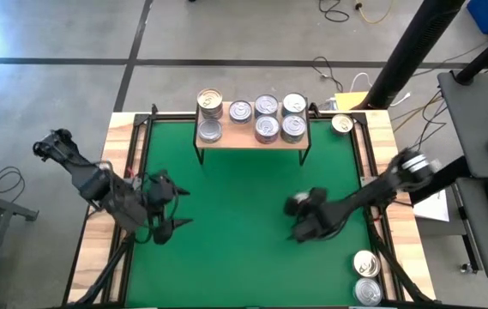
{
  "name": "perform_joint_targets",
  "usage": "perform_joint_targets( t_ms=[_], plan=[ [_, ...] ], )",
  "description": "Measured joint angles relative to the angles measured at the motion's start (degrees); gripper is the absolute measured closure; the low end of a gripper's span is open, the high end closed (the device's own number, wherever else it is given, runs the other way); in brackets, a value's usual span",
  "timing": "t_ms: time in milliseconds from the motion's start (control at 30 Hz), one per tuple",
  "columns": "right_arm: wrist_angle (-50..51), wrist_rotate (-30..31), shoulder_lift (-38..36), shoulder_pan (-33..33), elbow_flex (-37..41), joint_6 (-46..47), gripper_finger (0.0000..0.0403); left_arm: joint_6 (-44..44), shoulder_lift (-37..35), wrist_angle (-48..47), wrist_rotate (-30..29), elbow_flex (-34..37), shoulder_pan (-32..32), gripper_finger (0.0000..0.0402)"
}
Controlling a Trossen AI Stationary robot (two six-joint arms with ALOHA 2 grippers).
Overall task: Stack canned seafood by type on shelf
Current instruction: Stack the green white tuna can on top of the green white tuna can on the shelf
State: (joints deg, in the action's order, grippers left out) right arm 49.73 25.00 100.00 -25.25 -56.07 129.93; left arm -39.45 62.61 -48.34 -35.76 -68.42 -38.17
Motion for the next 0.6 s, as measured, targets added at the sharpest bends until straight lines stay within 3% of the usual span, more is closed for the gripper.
perform_joint_targets(
  t_ms=[133,267,500,600],
  plan=[
    [-0.6,-1.0,10.8,0.4,-14.5,-3.8,0.0365,-0.4,0.1,8.1,4.6,6.0,-2.9,0.0037],
    [-1.6,-1.7,17.0,3.0,-26.9,-11.9,0.0365,-3.0,0.1,14.1,5.9,10.4,-5.4,0.0037],
    [-1.1,2.3,21.4,6.8,-42.6,-25.2,0.0365,-10.2,0.1,15.5,5.9,16.7,-9.4,0.0037],
    [-1.4,3.5,20.1,7.4,-47.8,-36.1,0.0365,-15.2,0.1,16.6,5.9,19.9,-12.2,0.0037]
  ],
)
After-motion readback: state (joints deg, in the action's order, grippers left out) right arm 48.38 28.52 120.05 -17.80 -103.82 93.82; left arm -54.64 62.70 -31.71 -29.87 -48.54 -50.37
